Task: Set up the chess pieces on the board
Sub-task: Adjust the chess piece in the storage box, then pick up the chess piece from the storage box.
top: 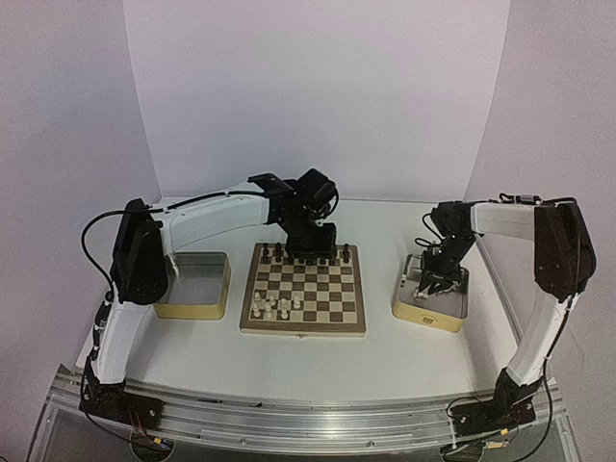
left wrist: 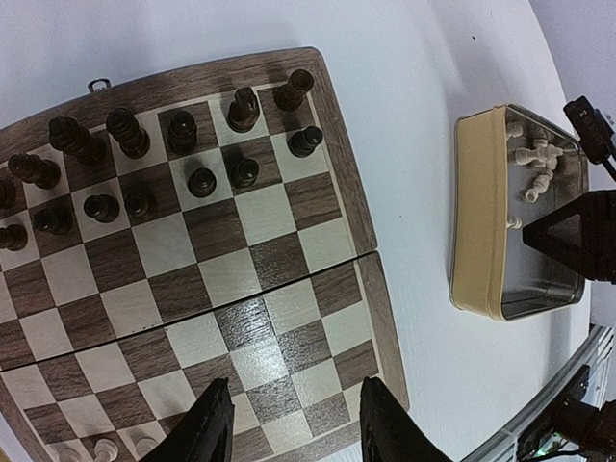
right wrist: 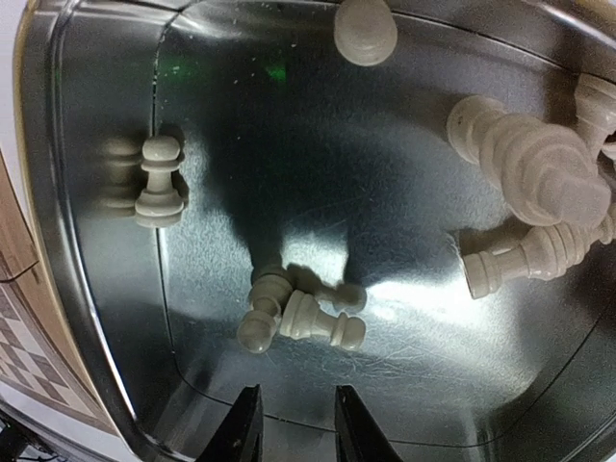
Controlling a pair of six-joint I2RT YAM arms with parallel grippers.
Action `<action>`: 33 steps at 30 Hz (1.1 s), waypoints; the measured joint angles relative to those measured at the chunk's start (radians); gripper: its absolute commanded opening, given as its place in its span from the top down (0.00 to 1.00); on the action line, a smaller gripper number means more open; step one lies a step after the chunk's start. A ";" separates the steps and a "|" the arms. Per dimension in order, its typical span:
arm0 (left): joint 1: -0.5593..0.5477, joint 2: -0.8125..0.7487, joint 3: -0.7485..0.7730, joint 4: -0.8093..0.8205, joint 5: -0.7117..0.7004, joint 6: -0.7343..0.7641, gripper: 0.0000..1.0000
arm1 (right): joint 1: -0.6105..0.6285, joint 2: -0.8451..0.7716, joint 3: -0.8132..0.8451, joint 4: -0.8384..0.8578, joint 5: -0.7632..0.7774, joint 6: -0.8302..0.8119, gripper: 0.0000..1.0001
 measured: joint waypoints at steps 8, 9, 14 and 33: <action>0.000 0.000 0.000 0.000 0.000 -0.004 0.56 | 0.000 0.013 0.002 0.002 0.040 -0.030 0.80; 0.000 0.000 0.000 0.000 0.000 -0.004 0.56 | 0.000 0.018 0.003 0.002 0.046 -0.033 0.78; 0.000 0.000 0.002 -0.001 0.000 -0.004 0.56 | 0.000 0.055 0.022 0.001 0.065 -0.077 0.66; 0.000 0.000 0.035 -0.003 0.000 -0.003 0.56 | 0.000 0.139 0.083 0.051 0.043 -0.133 0.71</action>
